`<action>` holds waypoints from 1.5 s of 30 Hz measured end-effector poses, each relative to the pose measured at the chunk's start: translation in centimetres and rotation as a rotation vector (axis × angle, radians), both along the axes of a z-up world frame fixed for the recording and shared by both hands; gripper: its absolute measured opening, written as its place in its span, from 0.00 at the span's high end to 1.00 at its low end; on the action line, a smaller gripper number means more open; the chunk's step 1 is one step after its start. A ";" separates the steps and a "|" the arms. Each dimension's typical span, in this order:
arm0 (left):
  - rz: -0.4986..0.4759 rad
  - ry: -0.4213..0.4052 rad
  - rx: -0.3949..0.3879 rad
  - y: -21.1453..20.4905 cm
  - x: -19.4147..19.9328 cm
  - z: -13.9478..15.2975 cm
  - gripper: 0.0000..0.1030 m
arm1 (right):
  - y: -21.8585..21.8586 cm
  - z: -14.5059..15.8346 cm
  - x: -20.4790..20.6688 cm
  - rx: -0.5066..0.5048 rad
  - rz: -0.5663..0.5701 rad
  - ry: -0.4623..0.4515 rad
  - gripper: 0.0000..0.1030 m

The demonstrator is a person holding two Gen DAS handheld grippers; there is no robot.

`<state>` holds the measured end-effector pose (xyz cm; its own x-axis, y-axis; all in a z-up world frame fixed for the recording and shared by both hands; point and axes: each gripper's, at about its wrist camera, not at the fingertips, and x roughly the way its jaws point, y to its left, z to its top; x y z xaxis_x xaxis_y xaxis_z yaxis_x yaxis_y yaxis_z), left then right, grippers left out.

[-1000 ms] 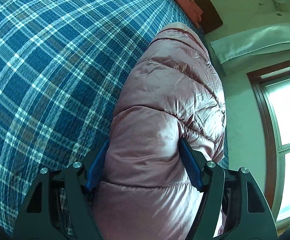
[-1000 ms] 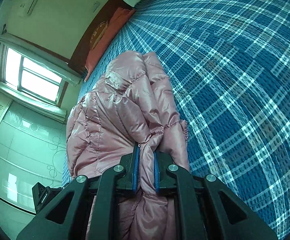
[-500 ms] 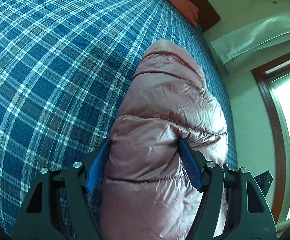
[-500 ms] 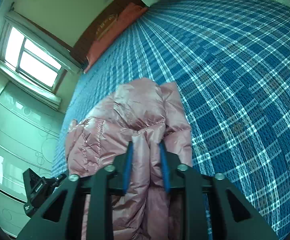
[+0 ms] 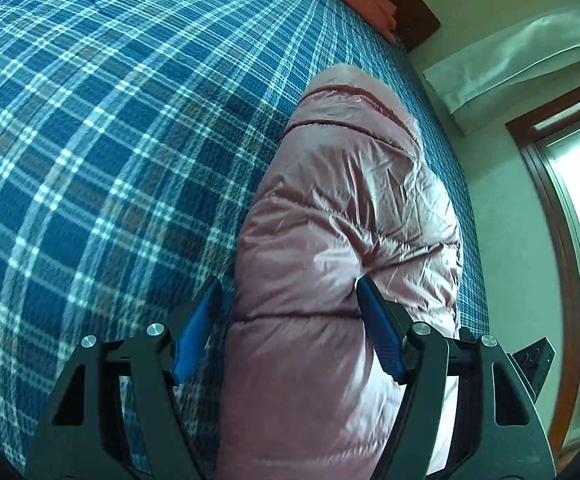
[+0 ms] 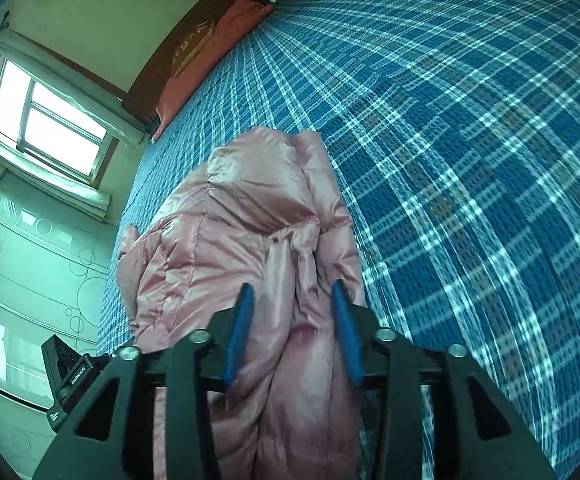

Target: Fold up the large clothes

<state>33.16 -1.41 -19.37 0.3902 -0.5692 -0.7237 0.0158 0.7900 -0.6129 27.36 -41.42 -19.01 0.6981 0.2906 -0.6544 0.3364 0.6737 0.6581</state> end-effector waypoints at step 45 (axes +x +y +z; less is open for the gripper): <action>0.050 0.014 -0.050 1.2 -10.0 -1.0 0.37 | 4.0 -4.7 -14.2 0.159 -0.018 -0.053 0.56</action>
<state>23.19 -0.24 -20.34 0.4095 -0.5850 -0.7000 -0.0317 0.7577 -0.6518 13.21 -37.40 -23.67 0.7362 0.3749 -0.5635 0.3094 0.5541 0.7728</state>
